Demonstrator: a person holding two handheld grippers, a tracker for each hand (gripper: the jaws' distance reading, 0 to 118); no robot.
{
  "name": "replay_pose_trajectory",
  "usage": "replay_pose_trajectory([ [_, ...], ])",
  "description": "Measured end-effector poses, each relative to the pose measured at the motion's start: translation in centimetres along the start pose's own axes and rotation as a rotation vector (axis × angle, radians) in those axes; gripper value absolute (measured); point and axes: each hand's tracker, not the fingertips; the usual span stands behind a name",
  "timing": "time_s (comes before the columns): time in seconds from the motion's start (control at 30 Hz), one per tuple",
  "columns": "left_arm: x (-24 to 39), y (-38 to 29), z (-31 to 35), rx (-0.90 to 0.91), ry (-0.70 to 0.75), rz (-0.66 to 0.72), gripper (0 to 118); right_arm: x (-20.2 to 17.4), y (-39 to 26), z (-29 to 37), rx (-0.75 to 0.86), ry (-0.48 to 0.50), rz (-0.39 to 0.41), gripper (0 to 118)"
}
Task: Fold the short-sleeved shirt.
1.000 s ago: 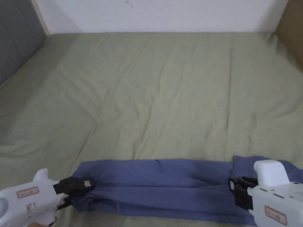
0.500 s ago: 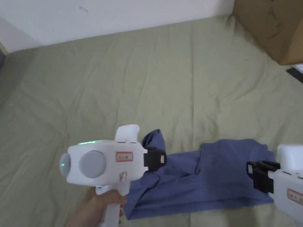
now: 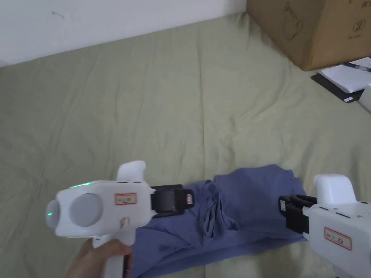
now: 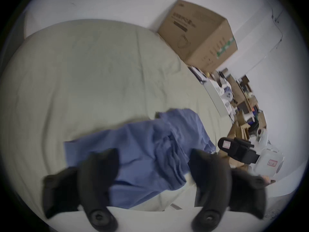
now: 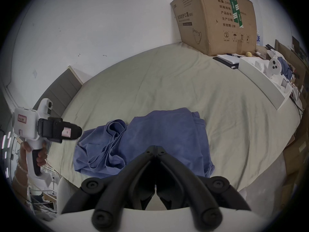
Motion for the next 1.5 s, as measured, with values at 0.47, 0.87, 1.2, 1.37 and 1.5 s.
replay_pose_trajectory([
  [0.47,4.5,-5.0,-8.9,-0.233,-0.099,-0.092,0,0.3,0.0,-0.4,-0.004,0.012,0.007,0],
  [0.87,4.4,-4.4,-5.3,-0.186,-0.192,-0.117,0,-0.6,0.2,-0.1,-0.021,-0.015,0.058,0],
  [1.2,-10.9,-7.2,4.3,-0.009,-0.155,0.265,117,-3.9,0.9,-1.5,-0.045,0.023,0.139,0],
  [1.37,-16.3,-9.0,2.0,-0.036,-0.263,0.516,118,-6.2,0.7,-2.3,-0.08,0.04,0.197,0],
  [1.5,-16.0,-8.3,-0.6,-0.027,-0.337,0.496,118,-7.8,0.4,-2.6,-0.085,0.016,0.256,0],
])
